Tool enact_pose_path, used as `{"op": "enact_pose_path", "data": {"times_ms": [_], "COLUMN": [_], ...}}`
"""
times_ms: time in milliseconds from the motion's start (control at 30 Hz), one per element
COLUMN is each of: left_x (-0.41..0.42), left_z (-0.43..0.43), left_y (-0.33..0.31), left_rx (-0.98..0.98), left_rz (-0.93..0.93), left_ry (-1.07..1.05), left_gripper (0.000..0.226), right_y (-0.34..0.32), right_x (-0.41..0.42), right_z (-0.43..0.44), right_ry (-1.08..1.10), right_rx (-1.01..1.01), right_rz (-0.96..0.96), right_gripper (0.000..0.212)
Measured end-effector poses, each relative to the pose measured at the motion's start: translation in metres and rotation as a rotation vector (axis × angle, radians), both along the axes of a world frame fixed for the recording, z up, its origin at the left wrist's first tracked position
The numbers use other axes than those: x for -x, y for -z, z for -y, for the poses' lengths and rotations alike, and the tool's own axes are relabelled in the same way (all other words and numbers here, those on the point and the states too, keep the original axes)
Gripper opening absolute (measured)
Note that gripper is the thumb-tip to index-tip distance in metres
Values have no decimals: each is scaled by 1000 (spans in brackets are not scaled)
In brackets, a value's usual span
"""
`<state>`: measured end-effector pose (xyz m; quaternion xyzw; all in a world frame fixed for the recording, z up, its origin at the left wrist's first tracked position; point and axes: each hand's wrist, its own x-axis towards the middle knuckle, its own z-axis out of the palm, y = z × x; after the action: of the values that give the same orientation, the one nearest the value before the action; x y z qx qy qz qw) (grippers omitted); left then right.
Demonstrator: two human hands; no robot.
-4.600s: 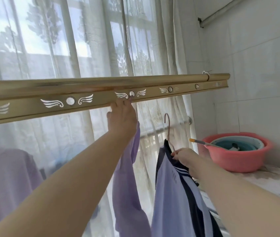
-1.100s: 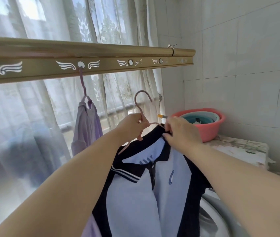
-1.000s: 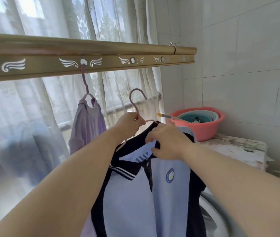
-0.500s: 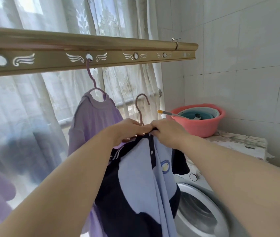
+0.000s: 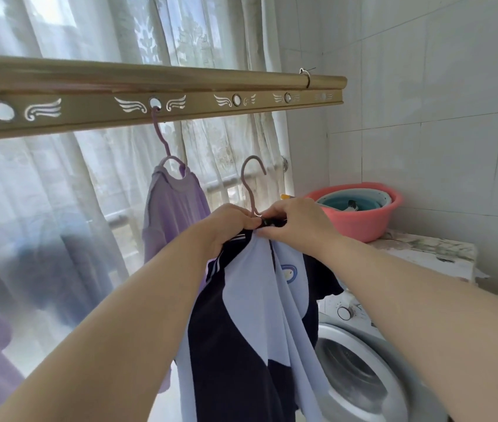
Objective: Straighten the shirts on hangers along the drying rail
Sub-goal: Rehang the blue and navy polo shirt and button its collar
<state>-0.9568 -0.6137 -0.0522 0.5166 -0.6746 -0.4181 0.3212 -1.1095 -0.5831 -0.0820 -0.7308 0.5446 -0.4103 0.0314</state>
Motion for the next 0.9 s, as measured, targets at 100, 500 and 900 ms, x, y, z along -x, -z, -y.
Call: {"op": "enact_pose_path", "data": {"times_ms": [100,500,900], "left_x": [-1,6,11], "left_z": [-6,-11,-22], "left_y": [5,8,4], "left_rx": [-18,27,112], "left_rz": [9,11,-47], "left_ry": [-14,-276,-20], "left_gripper": [11,17,32], "right_y": [2,37,39], "right_x": [-1,17,49], "right_z": [-6,-15,-1], "right_ry": [11,215,554], "right_rx": [16,110,-324], "right_rz": [-30,-279,88], "right_gripper": [21,31,49]}}
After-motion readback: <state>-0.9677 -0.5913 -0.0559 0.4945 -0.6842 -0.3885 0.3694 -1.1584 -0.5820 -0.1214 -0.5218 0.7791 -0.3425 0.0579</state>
